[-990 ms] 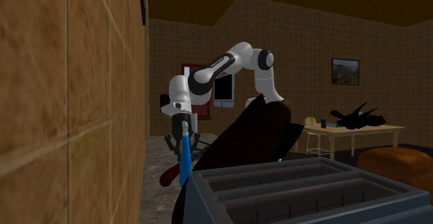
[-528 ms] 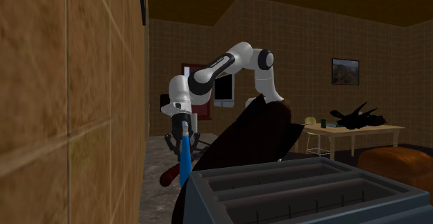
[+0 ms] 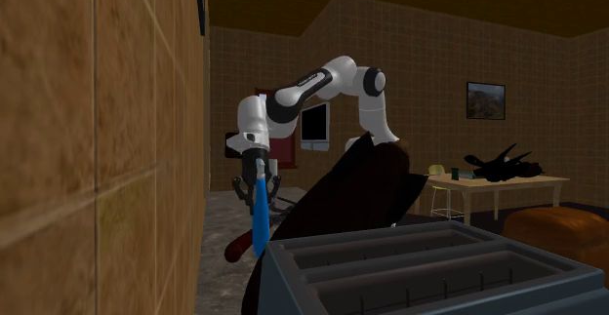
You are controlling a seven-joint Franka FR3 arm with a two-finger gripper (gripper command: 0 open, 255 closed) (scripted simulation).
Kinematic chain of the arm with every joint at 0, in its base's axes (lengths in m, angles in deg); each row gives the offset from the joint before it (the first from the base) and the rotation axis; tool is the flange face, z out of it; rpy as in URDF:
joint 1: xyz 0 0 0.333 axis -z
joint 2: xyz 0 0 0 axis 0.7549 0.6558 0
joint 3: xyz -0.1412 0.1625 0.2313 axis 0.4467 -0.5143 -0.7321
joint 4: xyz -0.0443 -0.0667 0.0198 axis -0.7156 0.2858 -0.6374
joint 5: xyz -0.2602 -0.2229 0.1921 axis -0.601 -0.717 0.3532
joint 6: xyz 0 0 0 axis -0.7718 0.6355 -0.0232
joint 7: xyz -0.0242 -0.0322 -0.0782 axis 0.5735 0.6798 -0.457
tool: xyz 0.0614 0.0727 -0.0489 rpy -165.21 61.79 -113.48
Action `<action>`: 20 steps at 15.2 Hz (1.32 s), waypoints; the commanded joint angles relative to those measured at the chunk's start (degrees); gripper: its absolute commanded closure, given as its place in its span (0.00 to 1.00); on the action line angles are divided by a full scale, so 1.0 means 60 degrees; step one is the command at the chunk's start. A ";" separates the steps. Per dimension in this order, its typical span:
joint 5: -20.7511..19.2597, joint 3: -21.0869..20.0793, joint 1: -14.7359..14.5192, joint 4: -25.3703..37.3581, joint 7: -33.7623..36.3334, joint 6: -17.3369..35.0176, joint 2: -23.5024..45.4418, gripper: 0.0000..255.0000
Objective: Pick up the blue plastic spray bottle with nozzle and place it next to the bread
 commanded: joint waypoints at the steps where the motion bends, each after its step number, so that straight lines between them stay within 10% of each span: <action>1: -0.0178 0.0068 -0.0049 0.0065 0.0188 -0.0138 -0.0145 1.00; 20: -0.1584 0.0520 -0.0316 0.0959 0.1694 -0.1592 -0.1285 1.00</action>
